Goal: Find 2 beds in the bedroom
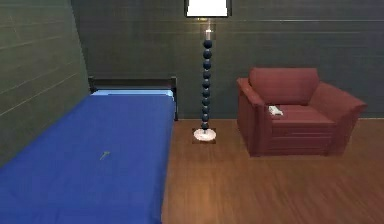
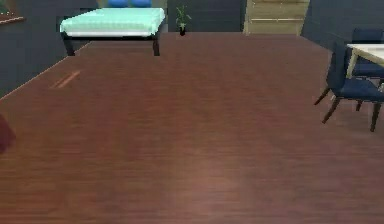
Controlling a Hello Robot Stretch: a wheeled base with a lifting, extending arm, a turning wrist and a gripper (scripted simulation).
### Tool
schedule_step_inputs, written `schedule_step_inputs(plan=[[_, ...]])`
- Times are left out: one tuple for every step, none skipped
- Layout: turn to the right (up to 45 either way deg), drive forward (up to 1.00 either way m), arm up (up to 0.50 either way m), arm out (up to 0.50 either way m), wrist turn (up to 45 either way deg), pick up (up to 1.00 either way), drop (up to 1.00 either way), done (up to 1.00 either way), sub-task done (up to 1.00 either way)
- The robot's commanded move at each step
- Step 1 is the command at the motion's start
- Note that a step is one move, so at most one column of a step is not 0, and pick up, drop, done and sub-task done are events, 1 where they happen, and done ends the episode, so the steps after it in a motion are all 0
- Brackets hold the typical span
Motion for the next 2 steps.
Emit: schedule_step_inputs(plan=[[-24.0, 0.00, 0.00, 0.00, 0.0, 0.00, 0.00, 0.00, 0.00], [0.0, 0.00, 0.00, 0.00, 0.0, 0.00, 0.00, 0.00, 1.00]])
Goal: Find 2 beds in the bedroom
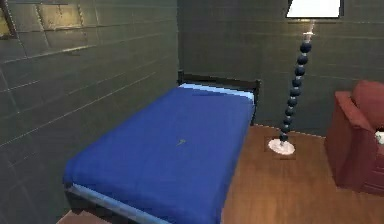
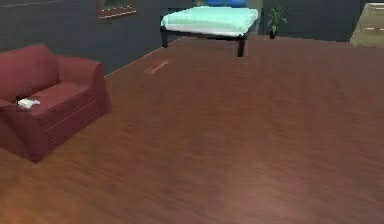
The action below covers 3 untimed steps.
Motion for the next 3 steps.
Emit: schedule_step_inputs(plan=[[45.0, 0.00, 0.00, 0.00, 0.0, 0.00, 0.00, 0.00, 0.00], [45.0, 0.00, 0.00, 0.00, 0.0, 0.00, 0.00, 0.00, 0.00], [21.0, 0.00, 0.00, 0.00, 0.0, 0.00, 0.00, 0.00, 0.00]])
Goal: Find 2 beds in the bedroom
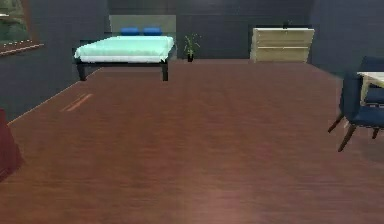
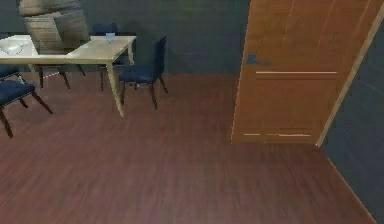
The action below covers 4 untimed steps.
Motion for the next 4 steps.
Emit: schedule_step_inputs(plan=[[0.0, 1.00, 0.00, 0.00, 0.0, 0.00, 0.00, 0.00, 0.00], [0.0, 1.00, 0.00, 0.00, 0.0, 0.00, 0.00, 0.00, 0.00], [0.0, 1.00, 0.00, 0.00, 0.0, 0.00, 0.00, 0.00, 0.00], [3.0, 0.00, 0.00, 0.00, 0.0, 0.00, 0.00, 0.00, 0.00]])
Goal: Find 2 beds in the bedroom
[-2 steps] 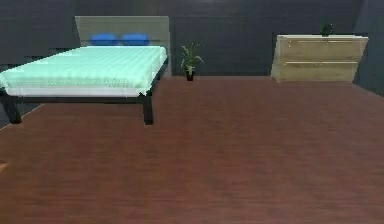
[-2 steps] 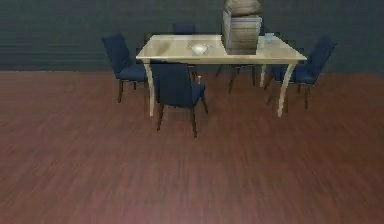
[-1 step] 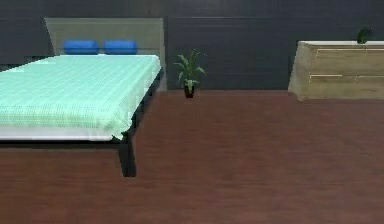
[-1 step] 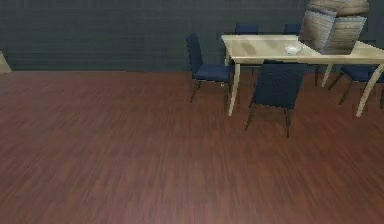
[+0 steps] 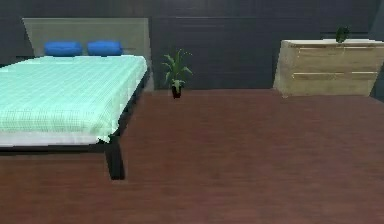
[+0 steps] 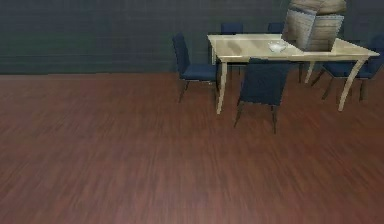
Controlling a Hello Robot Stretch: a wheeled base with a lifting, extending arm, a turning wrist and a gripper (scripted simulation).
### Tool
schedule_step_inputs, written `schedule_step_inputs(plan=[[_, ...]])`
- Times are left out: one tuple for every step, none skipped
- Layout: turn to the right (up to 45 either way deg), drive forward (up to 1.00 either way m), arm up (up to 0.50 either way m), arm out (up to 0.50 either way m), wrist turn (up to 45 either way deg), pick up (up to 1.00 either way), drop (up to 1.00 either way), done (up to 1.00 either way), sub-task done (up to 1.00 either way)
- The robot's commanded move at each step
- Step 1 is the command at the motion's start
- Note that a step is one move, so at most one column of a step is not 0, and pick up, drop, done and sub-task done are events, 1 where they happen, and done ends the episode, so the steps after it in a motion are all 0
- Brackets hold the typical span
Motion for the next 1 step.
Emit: schedule_step_inputs(plan=[[0.0, 1.00, 0.00, 0.00, 0.0, 0.00, 0.00, 0.00, 0.00]])
